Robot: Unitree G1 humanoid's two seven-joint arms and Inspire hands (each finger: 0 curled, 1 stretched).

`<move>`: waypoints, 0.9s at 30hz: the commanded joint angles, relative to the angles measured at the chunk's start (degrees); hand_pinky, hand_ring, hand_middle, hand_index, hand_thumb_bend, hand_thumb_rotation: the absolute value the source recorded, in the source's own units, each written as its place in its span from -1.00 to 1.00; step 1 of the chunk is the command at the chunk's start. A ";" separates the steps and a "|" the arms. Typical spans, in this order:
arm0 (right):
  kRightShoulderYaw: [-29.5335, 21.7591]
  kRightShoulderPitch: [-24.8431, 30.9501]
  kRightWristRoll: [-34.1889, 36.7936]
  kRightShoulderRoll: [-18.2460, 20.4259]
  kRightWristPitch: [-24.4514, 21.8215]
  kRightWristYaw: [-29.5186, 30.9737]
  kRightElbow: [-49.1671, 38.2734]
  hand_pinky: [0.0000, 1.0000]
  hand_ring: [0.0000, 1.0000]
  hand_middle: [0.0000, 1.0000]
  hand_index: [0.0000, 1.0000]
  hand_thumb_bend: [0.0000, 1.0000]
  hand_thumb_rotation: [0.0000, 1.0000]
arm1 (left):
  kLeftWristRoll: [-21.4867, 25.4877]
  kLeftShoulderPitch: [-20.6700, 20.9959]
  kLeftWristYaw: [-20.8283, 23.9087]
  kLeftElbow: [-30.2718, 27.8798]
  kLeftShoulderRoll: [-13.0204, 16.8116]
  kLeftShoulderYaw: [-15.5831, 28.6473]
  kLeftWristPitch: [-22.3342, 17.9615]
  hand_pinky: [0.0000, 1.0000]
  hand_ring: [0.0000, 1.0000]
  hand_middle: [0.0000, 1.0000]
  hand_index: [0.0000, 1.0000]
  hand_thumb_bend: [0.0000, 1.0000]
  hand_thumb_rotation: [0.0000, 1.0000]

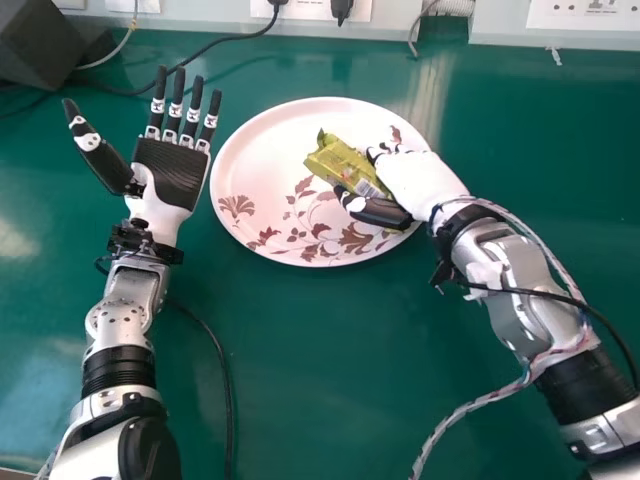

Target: Pick up biscuit and place it in the plate

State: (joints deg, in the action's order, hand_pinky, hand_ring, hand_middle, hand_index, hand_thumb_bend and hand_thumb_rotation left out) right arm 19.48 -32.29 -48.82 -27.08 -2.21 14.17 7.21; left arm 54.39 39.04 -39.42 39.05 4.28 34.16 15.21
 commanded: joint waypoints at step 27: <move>-1.91 4.26 -0.48 -0.53 -2.59 0.89 -12.12 0.61 0.93 1.00 1.00 0.43 1.00 | -4.51 3.80 -5.07 11.05 1.37 0.77 -4.53 0.99 0.93 1.00 1.00 1.00 0.94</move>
State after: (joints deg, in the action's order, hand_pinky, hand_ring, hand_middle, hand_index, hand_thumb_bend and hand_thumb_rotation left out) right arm 18.03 -29.21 -49.26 -27.28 -4.60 15.09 -3.80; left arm 50.20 43.92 -43.82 49.22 5.64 34.75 10.30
